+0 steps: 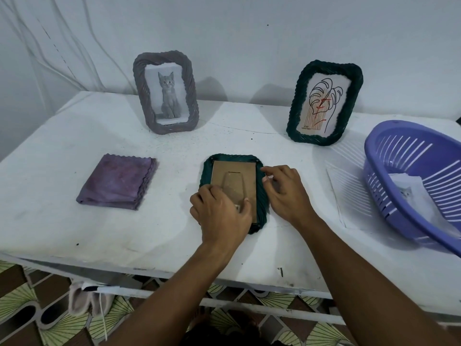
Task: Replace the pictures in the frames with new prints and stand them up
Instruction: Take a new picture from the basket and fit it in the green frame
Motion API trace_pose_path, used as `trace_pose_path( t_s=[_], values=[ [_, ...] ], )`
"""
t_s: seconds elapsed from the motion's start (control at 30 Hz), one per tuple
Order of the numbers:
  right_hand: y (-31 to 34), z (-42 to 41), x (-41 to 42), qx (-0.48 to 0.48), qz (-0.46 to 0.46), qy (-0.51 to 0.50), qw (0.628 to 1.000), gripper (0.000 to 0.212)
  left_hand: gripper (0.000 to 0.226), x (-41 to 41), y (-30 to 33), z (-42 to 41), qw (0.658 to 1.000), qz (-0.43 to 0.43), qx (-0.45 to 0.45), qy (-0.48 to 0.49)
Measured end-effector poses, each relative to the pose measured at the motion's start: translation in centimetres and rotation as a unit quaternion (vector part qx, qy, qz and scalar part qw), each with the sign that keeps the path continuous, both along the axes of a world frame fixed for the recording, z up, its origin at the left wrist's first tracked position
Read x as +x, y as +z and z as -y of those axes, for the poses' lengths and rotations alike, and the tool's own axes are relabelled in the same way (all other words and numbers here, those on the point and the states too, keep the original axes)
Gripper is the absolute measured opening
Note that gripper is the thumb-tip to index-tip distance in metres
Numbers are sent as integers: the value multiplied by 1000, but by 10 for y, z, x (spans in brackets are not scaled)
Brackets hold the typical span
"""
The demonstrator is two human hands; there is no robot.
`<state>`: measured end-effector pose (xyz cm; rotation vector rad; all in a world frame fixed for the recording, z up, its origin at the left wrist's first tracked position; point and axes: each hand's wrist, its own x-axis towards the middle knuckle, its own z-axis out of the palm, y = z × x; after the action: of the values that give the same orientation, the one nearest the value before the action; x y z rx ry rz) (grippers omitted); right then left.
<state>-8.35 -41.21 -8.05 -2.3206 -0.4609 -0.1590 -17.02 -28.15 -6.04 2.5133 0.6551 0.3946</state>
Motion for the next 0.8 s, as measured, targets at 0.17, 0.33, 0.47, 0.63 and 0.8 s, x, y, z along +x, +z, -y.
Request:
trace_pose_path(
  t_s=[0.17,0.33,0.47,0.63,0.8],
  values=[
    [0,-1,-1,-4,1,-3,1000,30,59,0,-3,-2,1000,0,-1,-10],
    [5,-2,1,17,-23,-9,1000,31,61,1,8,-11,999,19,-10,-29],
    [15,-10,8,-4,-34,-23,999,36,45,28,18,-56,996,34,-32,-75],
    [26,-23,23,-111,-69,-15,991,45,47,66,10,-108,983,-41,2,-179],
    [28,-25,26,-144,-83,-8,986,48,52,81,5,-119,969,-89,12,-232]
  ],
)
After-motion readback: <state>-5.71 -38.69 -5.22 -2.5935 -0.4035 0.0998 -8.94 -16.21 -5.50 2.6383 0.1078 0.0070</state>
